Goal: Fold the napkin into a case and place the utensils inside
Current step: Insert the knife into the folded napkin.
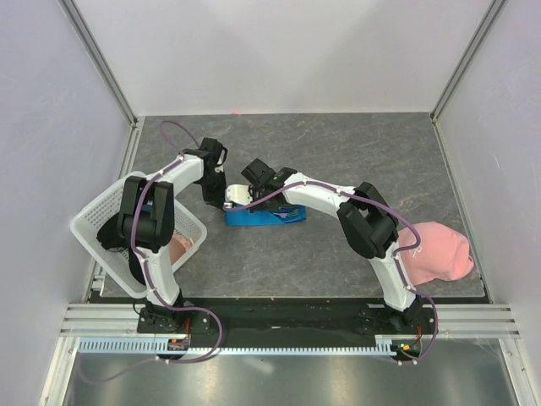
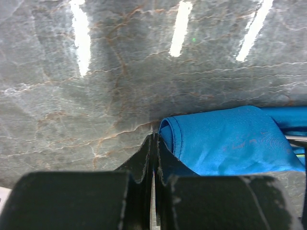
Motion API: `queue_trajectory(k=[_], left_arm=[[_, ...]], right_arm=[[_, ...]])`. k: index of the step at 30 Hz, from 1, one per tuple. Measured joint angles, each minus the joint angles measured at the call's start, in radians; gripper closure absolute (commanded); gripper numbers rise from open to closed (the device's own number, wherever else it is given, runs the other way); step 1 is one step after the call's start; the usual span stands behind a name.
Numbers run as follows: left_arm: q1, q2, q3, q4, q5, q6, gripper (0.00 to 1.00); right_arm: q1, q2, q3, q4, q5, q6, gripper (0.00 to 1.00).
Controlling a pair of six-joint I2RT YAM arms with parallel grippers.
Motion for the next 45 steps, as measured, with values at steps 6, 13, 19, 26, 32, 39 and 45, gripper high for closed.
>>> queue_trajectory(k=[6, 13, 19, 26, 32, 39, 45], left_arm=[[-0.005, 0.007, 0.01, 0.003, 0.013, 0.0, 0.98], [-0.005, 0.009, 0.01, 0.003, 0.014, 0.0, 0.98], [-0.008, 0.01, 0.01, 0.003, 0.015, 0.0, 0.98], [-0.02, 0.011, 0.013, 0.003, 0.014, 0.0, 0.98], [-0.02, 0.011, 0.014, 0.003, 0.011, 0.0, 0.95], [-0.021, 0.011, 0.019, -0.005, -0.005, 0.001, 0.8], [-0.021, -0.007, 0.029, -0.024, -0.035, 0.0, 0.66]], right_arm=[[0.002, 0.005, 0.001, 0.015, -0.018, 0.0, 1.0], [0.002, 0.031, 0.021, 0.025, -0.032, 0.0, 1.0], [0.005, 0.034, 0.031, 0.027, -0.035, 0.0, 1.0], [0.014, 0.034, 0.036, 0.028, -0.035, 0.0, 1.0], [0.014, 0.043, 0.036, 0.038, -0.034, 0.013, 0.66], [0.013, 0.043, 0.024, 0.108, -0.02, 0.05, 0.45], [0.012, 0.007, -0.008, 0.14, 0.018, 0.079, 0.31]])
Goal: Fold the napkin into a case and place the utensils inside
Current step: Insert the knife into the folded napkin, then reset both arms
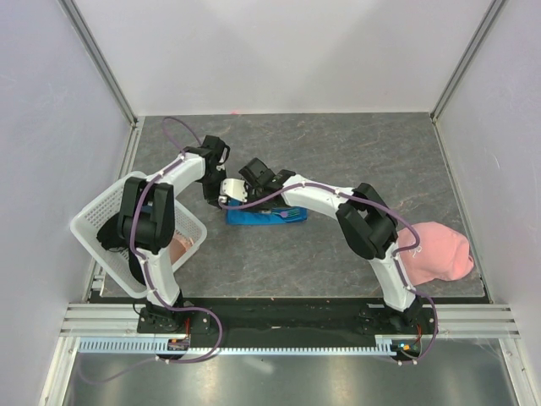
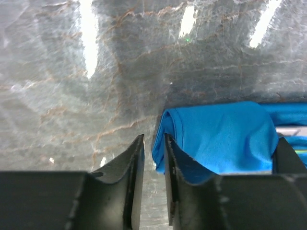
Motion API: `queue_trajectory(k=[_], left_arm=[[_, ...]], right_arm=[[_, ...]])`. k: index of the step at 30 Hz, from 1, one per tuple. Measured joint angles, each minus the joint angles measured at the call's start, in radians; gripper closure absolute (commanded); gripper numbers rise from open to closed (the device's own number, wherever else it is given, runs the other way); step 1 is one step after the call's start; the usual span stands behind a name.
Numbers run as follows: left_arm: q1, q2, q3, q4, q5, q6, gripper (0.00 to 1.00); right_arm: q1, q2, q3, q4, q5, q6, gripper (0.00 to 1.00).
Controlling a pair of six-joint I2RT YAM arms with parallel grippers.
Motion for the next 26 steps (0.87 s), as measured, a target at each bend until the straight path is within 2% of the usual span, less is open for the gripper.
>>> queue_trajectory(k=[1, 4, 5, 6, 7, 13, 17, 19, 22, 25, 26], left_arm=[[0.0, -0.007, 0.0, -0.005, -0.002, 0.0, 0.64], [0.0, -0.049, 0.0, -0.021, -0.006, 0.0, 0.61], [0.0, -0.065, 0.0, -0.025, -0.006, 0.0, 0.6], [0.0, -0.079, 0.0, -0.027, -0.006, 0.0, 0.6], [0.0, -0.098, 0.0, -0.032, -0.005, 0.0, 0.52], [-0.013, -0.235, -0.001, -0.067, 0.012, -0.002, 0.36], [-0.12, -0.388, -0.041, -0.072, 0.034, -0.027, 0.33], [-0.222, -0.49, -0.093, -0.045, 0.064, -0.069, 0.22], [-0.338, -0.645, -0.209, 0.024, 0.12, -0.142, 0.14], [-0.363, -0.766, -0.328, 0.106, 0.153, -0.201, 0.0], [-0.364, -0.804, -0.368, 0.136, 0.154, -0.215, 0.0]], right_arm=[[0.0, -0.015, -0.01, 0.002, 0.012, 0.005, 0.3], [-0.003, -0.082, -0.045, 0.001, 0.067, 0.024, 0.13], [-0.005, -0.11, -0.059, 0.002, 0.089, 0.035, 0.02], [-0.007, -0.142, -0.073, -0.001, 0.111, 0.046, 0.02], [-0.011, -0.176, -0.087, -0.008, 0.134, 0.058, 0.02], [-0.031, -0.403, -0.181, -0.067, 0.281, 0.229, 0.02], [-0.032, -0.613, -0.322, -0.1, 0.324, 0.525, 0.02], [-0.031, -0.745, -0.439, -0.09, 0.335, 0.715, 0.02], [-0.03, -0.946, -0.638, -0.048, 0.342, 0.996, 0.02], [-0.03, -1.099, -0.833, -0.003, 0.331, 1.209, 0.02], [-0.028, -1.144, -0.903, 0.022, 0.32, 1.275, 0.02]])
